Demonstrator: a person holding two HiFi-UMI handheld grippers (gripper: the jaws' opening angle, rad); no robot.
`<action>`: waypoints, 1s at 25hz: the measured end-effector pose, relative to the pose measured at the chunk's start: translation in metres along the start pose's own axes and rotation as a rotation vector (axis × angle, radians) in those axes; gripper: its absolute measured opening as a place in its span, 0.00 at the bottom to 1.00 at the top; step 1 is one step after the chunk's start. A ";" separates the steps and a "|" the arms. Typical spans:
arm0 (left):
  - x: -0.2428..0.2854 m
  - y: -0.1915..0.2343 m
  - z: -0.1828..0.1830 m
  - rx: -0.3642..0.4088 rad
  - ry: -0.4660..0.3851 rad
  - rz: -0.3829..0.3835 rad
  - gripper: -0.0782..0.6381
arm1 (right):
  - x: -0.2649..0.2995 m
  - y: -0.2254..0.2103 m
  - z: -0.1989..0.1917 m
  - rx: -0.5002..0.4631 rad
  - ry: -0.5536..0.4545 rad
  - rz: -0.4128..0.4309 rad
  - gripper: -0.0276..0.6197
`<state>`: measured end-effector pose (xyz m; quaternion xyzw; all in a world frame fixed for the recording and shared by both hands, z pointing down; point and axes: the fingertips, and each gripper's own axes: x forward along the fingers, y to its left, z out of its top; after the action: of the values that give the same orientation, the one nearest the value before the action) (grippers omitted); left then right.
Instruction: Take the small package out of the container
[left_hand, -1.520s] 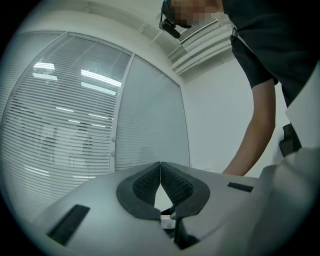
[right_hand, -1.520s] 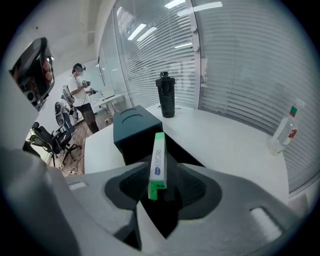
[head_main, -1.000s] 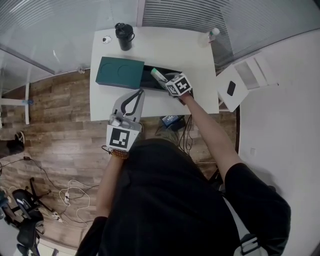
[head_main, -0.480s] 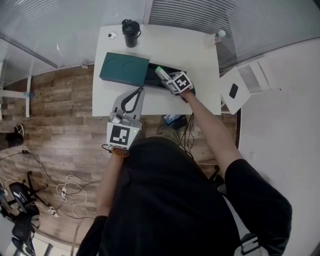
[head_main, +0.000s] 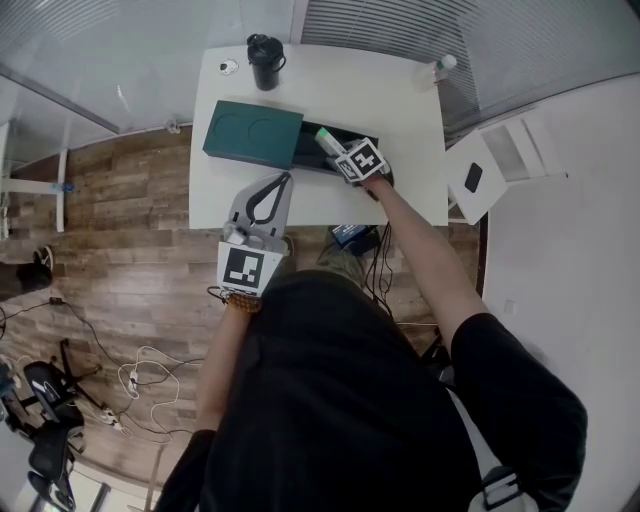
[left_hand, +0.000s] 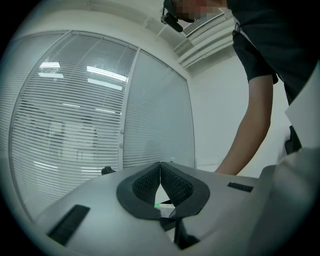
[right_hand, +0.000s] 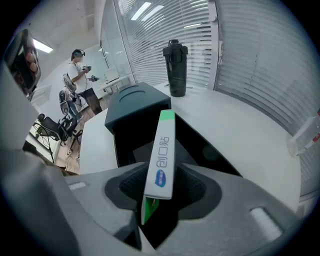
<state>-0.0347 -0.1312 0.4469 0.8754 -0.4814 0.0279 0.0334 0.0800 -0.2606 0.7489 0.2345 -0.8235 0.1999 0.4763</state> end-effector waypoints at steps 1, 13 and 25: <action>0.000 0.000 0.000 0.000 -0.001 -0.001 0.11 | 0.000 -0.001 -0.001 0.002 0.001 -0.001 0.30; 0.004 -0.003 -0.001 0.000 0.006 -0.016 0.11 | -0.006 -0.007 0.000 -0.024 -0.016 -0.041 0.23; 0.011 -0.009 -0.001 0.067 -0.018 -0.070 0.11 | -0.012 -0.003 -0.001 -0.014 -0.033 -0.048 0.19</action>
<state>-0.0215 -0.1357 0.4486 0.8925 -0.4496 0.0351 0.0008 0.0877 -0.2601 0.7391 0.2540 -0.8269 0.1785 0.4689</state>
